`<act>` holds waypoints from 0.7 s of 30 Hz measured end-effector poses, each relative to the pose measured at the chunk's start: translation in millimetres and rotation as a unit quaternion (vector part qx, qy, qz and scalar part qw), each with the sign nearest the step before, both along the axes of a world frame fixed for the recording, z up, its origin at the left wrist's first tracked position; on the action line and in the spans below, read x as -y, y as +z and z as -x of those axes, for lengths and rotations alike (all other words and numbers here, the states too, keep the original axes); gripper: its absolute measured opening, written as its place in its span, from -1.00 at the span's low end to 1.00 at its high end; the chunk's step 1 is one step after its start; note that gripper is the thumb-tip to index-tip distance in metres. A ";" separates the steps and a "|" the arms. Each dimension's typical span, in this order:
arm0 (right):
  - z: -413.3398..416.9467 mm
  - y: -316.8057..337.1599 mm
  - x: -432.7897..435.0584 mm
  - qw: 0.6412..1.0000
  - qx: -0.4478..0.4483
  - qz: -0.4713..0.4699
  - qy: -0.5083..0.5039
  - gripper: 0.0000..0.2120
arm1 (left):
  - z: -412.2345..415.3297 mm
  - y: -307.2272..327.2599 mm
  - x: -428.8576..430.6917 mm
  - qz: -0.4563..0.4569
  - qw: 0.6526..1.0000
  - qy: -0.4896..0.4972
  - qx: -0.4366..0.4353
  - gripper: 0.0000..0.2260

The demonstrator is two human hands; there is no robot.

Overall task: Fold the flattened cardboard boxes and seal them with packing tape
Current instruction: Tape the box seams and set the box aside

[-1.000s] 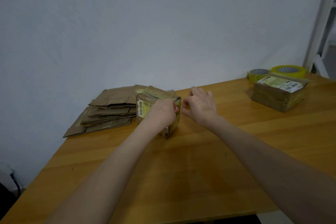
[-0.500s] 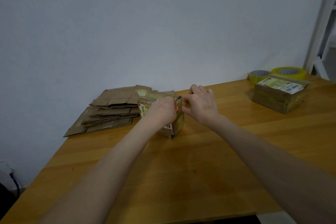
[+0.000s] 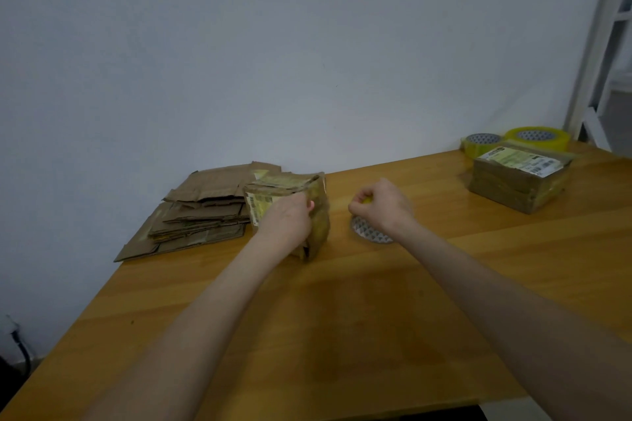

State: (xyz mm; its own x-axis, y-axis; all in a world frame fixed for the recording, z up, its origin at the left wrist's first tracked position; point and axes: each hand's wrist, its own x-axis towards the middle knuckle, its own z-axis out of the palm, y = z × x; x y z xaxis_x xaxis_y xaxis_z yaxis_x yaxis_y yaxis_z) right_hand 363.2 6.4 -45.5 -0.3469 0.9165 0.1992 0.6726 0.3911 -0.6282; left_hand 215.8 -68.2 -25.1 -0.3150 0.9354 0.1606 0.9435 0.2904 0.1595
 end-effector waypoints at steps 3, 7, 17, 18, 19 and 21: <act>-6.1 -7.0 -10.2 1.000 0.003 0.001 -0.025 -0.89 | -1.6 -2.9 2.9 -0.017 0.998 -0.045 0.030 -0.77; -0.9 -15.9 -13.1 0.984 -0.152 0.094 -0.020 -0.87 | -14.2 -15.8 9.2 -0.054 0.997 -0.059 0.016 -0.79; -17.0 -28.4 -13.1 0.925 -0.327 0.191 -0.012 -0.87 | -23.1 -76.6 29.2 -0.074 0.995 -0.055 0.036 -0.58; -18.1 -28.3 -13.6 0.925 -0.329 0.190 -0.013 -0.87 | -20.9 -78.0 29.3 -0.067 0.996 -0.050 0.030 -0.54; -18.7 -28.3 -14.2 0.925 -0.330 0.189 -0.014 -0.87 | -19.0 -78.3 29.3 -0.062 0.997 -0.046 0.029 -0.53; -18.1 -28.4 -15.1 0.925 -0.330 0.189 -0.013 -0.85 | -15.4 -77.8 28.5 -0.071 0.995 -0.060 0.043 -0.57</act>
State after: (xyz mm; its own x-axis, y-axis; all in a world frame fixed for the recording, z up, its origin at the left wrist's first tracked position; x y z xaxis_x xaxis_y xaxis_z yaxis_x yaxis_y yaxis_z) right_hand 381.2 21.5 -73.9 -0.2406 0.9703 0.0236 0.1002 0.0490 -0.9938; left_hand 231.2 -96.7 -103.0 -0.2213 0.9369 0.2707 0.9512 0.1462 0.2717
